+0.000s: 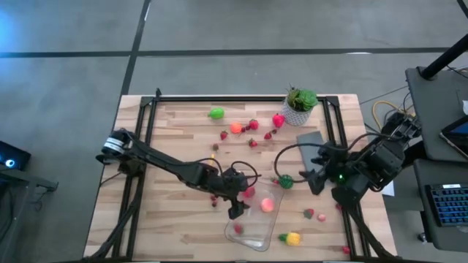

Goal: Pick and placing Produce into tupperware
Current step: Put the red cherry into the transparent basket

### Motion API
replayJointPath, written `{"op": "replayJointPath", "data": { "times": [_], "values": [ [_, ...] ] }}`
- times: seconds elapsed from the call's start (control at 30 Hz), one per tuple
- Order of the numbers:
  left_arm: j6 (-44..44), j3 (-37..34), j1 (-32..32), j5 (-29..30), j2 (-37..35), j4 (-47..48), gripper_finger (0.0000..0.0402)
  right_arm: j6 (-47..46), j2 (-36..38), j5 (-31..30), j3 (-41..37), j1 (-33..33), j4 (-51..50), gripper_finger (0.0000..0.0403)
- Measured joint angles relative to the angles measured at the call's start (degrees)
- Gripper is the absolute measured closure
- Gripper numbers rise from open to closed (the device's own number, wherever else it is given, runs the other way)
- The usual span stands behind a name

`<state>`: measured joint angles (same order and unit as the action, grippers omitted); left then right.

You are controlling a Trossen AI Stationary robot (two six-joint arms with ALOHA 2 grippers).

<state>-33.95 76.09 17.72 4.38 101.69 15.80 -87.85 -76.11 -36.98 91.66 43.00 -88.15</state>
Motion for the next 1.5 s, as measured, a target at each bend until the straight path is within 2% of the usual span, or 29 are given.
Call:
{"op": "replayJointPath", "data": {
  "times": [0.17,0.37,0.53,0.67,0.97,1.13,1.5],
  "values": [
    [0.3,-0.3,0.0,0.0,-4.5,4.7,0.0082,1.1,-3.8,14.3,-2.0,0.6,-1.9,0.0074],
    [0.4,-0.7,0.0,1.2,-11.1,12.8,0.0082,8.8,-11.1,32.0,-9.9,1.9,-1.9,0.0074],
    [0.3,-1.7,0.0,3.6,-14.9,16.1,0.0082,14.3,-15.1,41.8,-16.7,5.5,0.3,0.0074],
    [0.3,-1.7,0.0,3.8,-16.6,16.7,0.0082,14.4,-15.5,49.6,-21.0,9.9,8.0,0.0074],
    [0.2,-3.3,0.0,3.9,-16.4,17.2,0.0082,-1.4,-16.0,56.8,-26.6,19.1,28.6,0.0074],
    [0.3,-5.6,0.0,3.9,-16.4,17.3,0.0082,-4.5,-19.0,59.1,-28.4,21.5,39.5,0.0074],
    [1.6,-7.2,-0.1,5.6,-16.4,17.2,0.0082,-1.0,-25.0,63.2,-27.2,22.6,40.0,0.0074]
  ]
}}
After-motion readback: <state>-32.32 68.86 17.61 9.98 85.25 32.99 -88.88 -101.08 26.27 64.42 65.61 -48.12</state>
